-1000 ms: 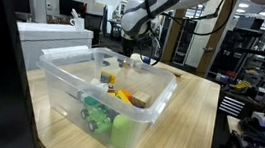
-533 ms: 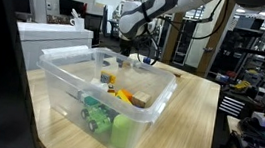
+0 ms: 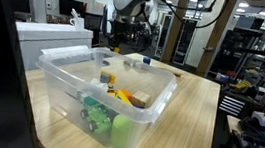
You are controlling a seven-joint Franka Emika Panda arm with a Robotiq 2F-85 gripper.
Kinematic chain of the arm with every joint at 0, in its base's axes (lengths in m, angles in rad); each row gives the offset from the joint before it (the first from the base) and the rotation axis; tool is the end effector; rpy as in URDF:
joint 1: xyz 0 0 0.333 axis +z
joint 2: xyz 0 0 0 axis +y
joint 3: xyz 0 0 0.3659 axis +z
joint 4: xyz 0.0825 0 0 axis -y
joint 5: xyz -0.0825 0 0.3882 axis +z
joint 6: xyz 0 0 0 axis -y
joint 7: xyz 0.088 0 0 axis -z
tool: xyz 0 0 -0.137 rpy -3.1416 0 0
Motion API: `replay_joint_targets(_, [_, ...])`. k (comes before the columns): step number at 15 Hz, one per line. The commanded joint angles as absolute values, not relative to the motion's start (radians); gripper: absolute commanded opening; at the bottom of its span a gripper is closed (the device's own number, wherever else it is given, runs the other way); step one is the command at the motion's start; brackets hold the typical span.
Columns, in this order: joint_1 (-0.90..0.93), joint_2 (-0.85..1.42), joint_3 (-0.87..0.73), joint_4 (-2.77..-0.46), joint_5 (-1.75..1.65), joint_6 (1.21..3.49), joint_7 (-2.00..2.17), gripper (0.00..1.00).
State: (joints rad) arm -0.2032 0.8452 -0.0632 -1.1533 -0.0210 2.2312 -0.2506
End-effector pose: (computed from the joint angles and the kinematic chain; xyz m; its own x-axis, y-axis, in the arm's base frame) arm 0.8078 -0.2041 0.3160 0.9778 0.0342 0.2069 0.0090 -0.9926 0.1214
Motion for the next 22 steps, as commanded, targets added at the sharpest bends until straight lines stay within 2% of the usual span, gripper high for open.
replay_joint_targets(1, [-0.209,0.678,0.064,-1.282,0.078,2.221,-0.32,0.14])
replay_joint_targets(7, [-0.222,0.39,0.224,-1.541,0.282,2.148,-0.541,0.14])
replay_joint_targets(12, [-0.171,0.198,0.163,-1.713,0.319,1.851,-0.572,0.14])
replay_joint_targets(13, [-0.158,0.188,0.148,-1.725,0.3,1.818,-0.567,0.64])
replay_joint_targets(14, [-0.147,0.176,0.134,-1.739,0.296,1.795,-0.561,0.65])
replay_joint_targets(15, [-0.135,0.172,0.119,-1.748,0.288,1.782,-0.555,0.7])
replay_joint_targets(17, [-0.114,0.251,0.063,-1.684,0.248,1.833,-0.509,0.96])
replay_joint_targets(18, [-0.124,0.304,0.036,-1.637,0.223,1.887,-0.493,1.0])
replay_joint_targets(22, [-0.191,0.527,-0.074,-1.473,0.121,2.134,-0.444,1.0])
